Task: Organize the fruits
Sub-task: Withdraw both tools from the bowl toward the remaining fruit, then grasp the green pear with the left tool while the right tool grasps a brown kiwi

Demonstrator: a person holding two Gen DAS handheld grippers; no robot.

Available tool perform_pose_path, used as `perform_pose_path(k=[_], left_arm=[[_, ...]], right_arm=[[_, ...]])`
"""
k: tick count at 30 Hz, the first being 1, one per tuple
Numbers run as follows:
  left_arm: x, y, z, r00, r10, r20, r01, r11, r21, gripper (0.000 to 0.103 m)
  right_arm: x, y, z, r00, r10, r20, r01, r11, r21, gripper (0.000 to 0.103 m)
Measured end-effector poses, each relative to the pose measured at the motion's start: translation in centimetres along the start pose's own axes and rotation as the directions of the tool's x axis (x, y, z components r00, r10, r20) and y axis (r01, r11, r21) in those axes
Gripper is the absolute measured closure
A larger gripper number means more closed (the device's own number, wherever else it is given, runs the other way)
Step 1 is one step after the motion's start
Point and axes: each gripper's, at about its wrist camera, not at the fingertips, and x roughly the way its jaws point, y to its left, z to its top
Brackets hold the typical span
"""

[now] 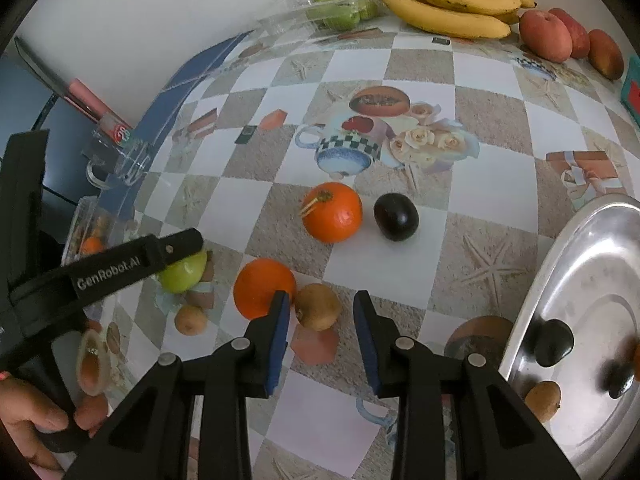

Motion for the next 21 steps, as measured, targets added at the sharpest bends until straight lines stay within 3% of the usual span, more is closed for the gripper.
perform_pose_path(k=[21], left_arm=[[-0.1, 2.0, -0.4, 0.999, -0.044, -0.018, 0.043, 0.995, -0.091, 0.055]], right_arm=[[0.2, -0.4, -0.1, 0.998, 0.058, -0.012, -0.057, 0.998, 0.036, 0.08]])
